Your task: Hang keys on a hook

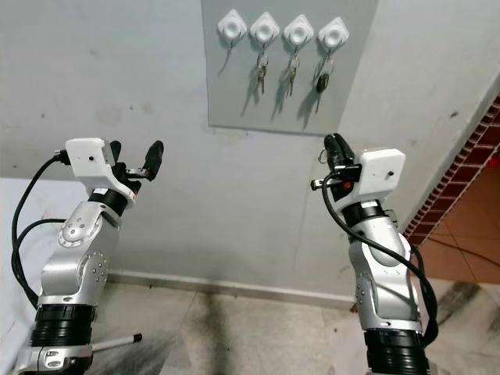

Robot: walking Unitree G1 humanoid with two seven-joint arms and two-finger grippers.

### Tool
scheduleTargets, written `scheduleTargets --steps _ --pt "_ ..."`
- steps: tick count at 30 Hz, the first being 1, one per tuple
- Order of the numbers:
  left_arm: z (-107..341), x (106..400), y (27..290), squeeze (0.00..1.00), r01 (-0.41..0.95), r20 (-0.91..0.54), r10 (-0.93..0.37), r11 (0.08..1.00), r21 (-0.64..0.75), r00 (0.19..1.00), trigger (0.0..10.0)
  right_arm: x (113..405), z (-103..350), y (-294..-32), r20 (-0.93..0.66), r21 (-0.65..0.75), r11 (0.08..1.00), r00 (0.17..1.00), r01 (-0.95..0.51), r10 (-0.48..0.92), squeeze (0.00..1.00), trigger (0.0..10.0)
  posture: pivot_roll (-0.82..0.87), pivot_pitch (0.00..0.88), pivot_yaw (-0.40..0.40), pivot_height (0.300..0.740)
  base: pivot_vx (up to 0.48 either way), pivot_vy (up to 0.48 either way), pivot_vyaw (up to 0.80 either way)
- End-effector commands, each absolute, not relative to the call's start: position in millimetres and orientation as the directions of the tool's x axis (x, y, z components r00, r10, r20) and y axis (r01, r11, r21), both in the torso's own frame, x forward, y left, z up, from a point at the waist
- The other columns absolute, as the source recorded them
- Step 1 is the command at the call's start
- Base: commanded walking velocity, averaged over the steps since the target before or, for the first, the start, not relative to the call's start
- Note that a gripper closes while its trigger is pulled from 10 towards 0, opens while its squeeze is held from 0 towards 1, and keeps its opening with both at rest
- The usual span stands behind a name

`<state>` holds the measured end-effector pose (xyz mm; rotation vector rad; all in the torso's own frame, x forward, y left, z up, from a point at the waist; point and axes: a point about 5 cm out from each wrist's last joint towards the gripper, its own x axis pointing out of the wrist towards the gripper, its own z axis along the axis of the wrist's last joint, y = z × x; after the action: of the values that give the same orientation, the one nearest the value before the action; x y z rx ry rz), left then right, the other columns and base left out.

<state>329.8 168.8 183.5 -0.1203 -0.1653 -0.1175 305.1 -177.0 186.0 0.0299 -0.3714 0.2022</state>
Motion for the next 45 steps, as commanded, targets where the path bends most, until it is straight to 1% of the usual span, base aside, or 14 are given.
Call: scheduleTargets --steps 1,13,18,26,28,31,33,36,37,41,45 --pt "188 330 173 0.00 0.111 0.184 -0.090 0.988 -0.108 0.979 10.0 306 192 -170 0.380 -0.016 0.973 0.899 -0.230 0.218 0.00 10.0 -0.02 0.000 -0.045 0.740 0.364 0.000 0.00" --pt "188 329 173 0.00 0.106 0.185 -0.084 0.988 -0.110 0.979 10.0 307 192 -169 0.377 -0.018 0.970 0.897 -0.242 0.231 0.00 10.0 -0.02 0.000 -0.049 0.740 0.363 0.000 0.00" --pt "188 329 173 0.00 0.102 0.180 -0.077 0.986 -0.133 0.981 10.0 307 192 -169 0.375 -0.020 0.968 0.896 -0.249 0.239 0.00 10.0 -0.02 0.000 -0.051 0.740 0.340 0.000 0.00" --pt "189 327 166 0.00 0.113 0.192 -0.086 0.985 -0.132 0.978 10.0 311 193 -164 0.356 -0.031 0.947 0.881 -0.321 0.310 0.00 10.0 -0.02 0.000 -0.054 0.740 0.000 0.000 0.00" --pt "191 324 161 0.00 0.144 0.211 -0.120 0.984 -0.103 0.970 10.0 314 195 -157 0.349 -0.040 0.925 0.862 -0.378 0.368 0.00 10.0 -0.02 0.000 -0.056 0.740 0.000 0.000 0.00" --pt "191 324 158 0.00 0.159 0.206 -0.134 0.981 -0.110 0.969 10.0 316 197 -154 0.347 -0.041 0.912 0.850 -0.408 0.396 0.00 10.0 -0.02 0.000 -0.057 0.740 0.000 0.000 0.00" --pt "193 322 155 0.00 0.173 0.216 -0.150 0.981 -0.090 0.965 10.0 318 199 -148 0.344 -0.049 0.894 0.832 -0.446 0.434 0.00 10.0 -0.01 0.000 -0.059 0.740 0.000 0.000 0.00" --pt "195 321 151 0.00 0.185 0.224 -0.163 0.979 -0.080 0.961 10.0 320 201 -140 0.340 -0.054 0.863 0.804 -0.502 0.488 0.00 10.0 -0.01 0.000 -0.062 0.740 0.000 0.000 0.00" --pt "196 320 149 0.00 0.195 0.230 -0.175 0.978 -0.070 0.957 10.0 321 203 -134 0.339 -0.047 0.840 0.782 -0.540 0.522 0.00 10.0 -0.01 0.000 -0.064 0.740 0.000 0.000 0.00" --pt "199 319 145 0.00 0.218 0.236 -0.200 0.975 -0.051 0.951 10.0 323 206 -126 0.339 -0.048 0.809 0.752 -0.586 0.565 0.00 10.0 0.00 0.000 -0.068 0.740 0.000 0.000 0.00" --pt "202 317 141 0.00 0.243 0.244 -0.230 0.970 -0.026 0.942 10.0 324 209 -112 0.342 -0.049 0.761 0.705 -0.646 0.621 0.00 10.0 0.01 0.000 -0.075 0.740 0.000 0.000 0.00"
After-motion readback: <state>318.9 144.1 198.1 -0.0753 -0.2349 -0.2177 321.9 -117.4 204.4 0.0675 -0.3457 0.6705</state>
